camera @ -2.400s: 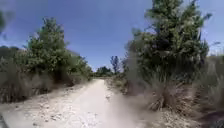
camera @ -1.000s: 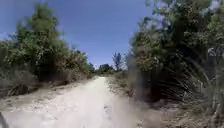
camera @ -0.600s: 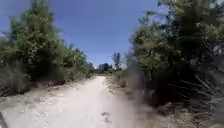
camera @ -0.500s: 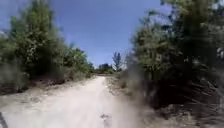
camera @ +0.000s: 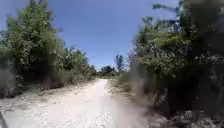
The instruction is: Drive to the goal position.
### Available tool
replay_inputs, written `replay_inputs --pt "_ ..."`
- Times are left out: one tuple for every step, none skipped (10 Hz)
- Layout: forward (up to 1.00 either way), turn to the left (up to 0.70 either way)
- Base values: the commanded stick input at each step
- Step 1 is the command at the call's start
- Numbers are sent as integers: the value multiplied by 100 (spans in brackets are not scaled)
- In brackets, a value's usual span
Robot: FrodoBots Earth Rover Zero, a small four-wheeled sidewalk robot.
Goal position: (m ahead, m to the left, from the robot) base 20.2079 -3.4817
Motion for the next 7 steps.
replay_inputs --pt "70 0" --pt "70 0" --pt "70 0" --pt "70 0" --pt "70 0" --pt "70 0" --pt "70 0"
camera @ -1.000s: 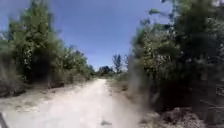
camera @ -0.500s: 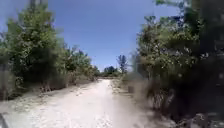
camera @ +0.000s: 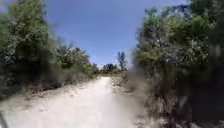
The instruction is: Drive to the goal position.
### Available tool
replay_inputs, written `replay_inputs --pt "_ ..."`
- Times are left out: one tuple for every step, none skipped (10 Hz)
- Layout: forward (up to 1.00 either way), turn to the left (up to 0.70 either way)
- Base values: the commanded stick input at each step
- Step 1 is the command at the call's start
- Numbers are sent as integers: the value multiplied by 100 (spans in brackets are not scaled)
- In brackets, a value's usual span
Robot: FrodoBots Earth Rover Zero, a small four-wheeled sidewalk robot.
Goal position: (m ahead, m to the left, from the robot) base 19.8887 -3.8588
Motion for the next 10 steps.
replay_inputs --pt "70 2" --pt "70 13" --pt "70 14" --pt "70 14" --pt "70 14" --pt "70 14" --pt "70 14" --pt "70 14" --pt "70 14" --pt "70 14"
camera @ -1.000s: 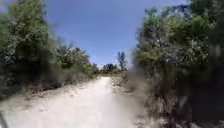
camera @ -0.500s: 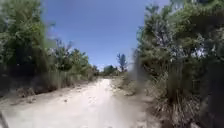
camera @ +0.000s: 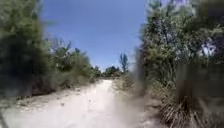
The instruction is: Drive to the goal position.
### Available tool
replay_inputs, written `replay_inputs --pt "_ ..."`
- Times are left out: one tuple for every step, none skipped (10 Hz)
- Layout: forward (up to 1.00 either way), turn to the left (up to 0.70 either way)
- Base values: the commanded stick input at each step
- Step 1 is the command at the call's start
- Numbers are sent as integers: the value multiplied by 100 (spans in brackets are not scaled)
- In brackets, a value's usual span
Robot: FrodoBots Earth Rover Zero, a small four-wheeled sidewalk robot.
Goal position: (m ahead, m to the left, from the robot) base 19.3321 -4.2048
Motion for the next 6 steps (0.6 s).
replay_inputs --pt "70 11" --pt "70 5" --pt "70 3" --pt "70 1" --pt "70 0" --pt "70 0"
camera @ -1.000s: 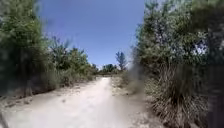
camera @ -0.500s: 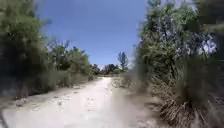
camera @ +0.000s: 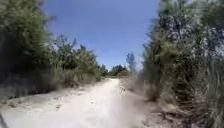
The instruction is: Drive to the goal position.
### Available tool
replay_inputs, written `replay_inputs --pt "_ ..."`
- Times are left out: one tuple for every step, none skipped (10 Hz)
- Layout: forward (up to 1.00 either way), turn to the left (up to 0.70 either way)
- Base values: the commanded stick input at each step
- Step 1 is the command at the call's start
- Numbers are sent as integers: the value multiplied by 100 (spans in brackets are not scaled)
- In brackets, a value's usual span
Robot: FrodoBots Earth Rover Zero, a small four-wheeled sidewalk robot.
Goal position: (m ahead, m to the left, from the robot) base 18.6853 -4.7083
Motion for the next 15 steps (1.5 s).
replay_inputs --pt "70 0" --pt "70 0" --pt "70 0" --pt "70 0" --pt "70 0" --pt "70 0" --pt "70 0" --pt "70 0" --pt "70 0" --pt "70 0" --pt "70 0" --pt "70 0" --pt "70 0" --pt "70 0" --pt "70 0"
